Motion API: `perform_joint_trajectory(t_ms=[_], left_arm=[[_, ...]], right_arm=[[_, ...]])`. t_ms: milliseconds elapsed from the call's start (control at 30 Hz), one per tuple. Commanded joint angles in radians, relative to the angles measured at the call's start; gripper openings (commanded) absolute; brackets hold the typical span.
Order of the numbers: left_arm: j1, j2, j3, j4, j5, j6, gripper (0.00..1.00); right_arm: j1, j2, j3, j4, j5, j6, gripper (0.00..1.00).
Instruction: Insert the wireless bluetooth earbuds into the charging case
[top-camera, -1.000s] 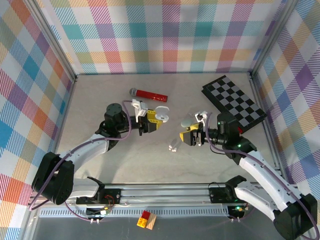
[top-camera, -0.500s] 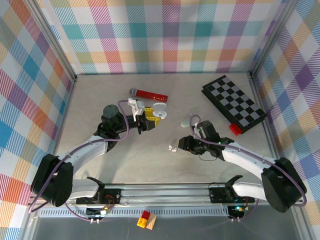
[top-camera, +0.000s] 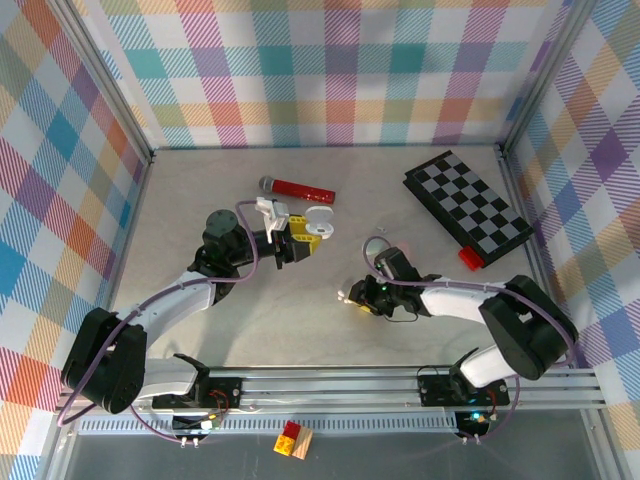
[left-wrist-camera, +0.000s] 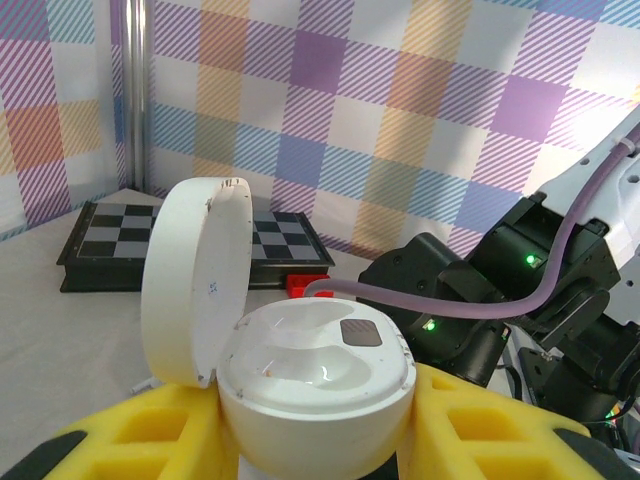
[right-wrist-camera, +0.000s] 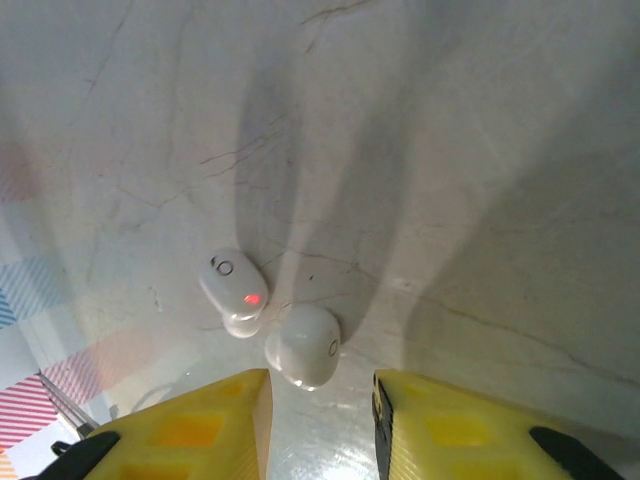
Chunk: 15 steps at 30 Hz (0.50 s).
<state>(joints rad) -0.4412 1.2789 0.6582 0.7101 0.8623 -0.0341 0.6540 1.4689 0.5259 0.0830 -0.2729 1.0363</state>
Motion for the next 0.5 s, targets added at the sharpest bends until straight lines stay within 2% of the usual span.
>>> perform_joint_trajectory(t_ms=[0,467], left_arm=[[0.007,-0.023,-0.008,0.043,0.025,-0.003,0.38],[0.007,-0.013,-0.003,0.034,0.032,0.003,0.38]], right_arm=[[0.006,0.034,0.032,0.061,-0.008,0.02,0.31],[0.01,0.067,0.034,0.135,-0.029,0.005,0.29]])
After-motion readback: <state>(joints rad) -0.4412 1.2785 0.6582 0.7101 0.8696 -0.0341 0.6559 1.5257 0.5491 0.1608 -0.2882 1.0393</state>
